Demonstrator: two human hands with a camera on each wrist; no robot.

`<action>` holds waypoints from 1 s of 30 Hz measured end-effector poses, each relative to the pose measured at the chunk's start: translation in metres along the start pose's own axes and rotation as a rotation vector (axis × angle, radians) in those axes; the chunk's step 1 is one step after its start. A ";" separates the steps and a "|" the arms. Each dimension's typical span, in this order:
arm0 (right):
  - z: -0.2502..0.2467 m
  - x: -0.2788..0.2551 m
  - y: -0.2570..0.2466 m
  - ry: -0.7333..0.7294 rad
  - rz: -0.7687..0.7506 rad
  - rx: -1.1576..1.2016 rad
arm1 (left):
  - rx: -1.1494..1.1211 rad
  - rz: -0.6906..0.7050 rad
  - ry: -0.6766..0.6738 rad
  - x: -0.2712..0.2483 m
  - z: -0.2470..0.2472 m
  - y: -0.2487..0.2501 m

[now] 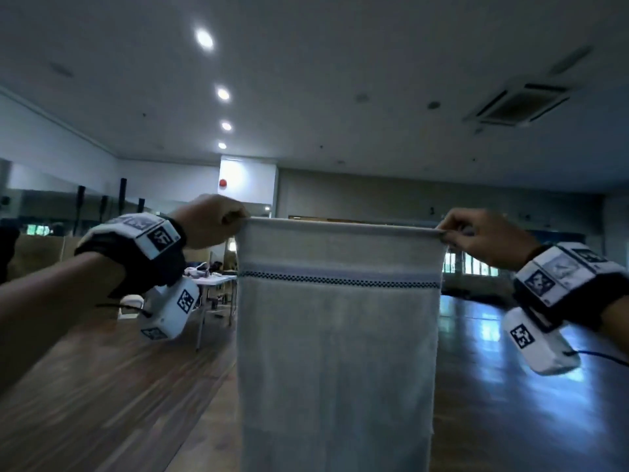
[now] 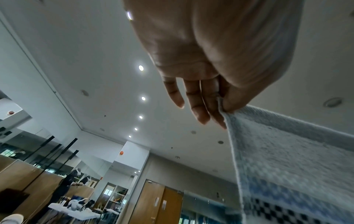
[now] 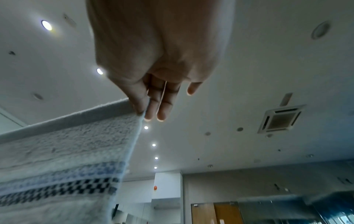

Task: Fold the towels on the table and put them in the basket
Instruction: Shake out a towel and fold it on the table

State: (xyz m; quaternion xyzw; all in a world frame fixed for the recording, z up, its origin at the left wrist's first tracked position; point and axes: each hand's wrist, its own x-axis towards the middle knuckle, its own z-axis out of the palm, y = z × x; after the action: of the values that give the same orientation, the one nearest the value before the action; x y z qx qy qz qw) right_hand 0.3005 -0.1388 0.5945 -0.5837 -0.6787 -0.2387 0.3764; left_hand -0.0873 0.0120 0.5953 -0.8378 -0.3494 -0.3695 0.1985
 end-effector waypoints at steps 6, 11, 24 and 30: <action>-0.044 0.036 -0.019 0.094 -0.037 0.000 | 0.034 -0.004 0.127 0.029 -0.051 0.000; -0.024 0.038 -0.012 0.057 -0.008 0.013 | -0.001 -0.022 0.079 0.021 -0.045 0.001; 0.095 -0.046 0.016 -0.179 0.027 -0.273 | 0.046 -0.116 -0.275 -0.064 0.094 -0.010; 0.076 -0.038 0.013 -0.039 -0.009 -0.170 | -0.081 -0.109 -0.098 -0.054 0.082 -0.019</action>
State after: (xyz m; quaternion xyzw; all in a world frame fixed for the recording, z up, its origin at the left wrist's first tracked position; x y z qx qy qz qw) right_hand 0.2965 -0.1019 0.5171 -0.6152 -0.6658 -0.2854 0.3111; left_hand -0.0882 0.0498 0.5034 -0.8421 -0.3886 -0.3519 0.1268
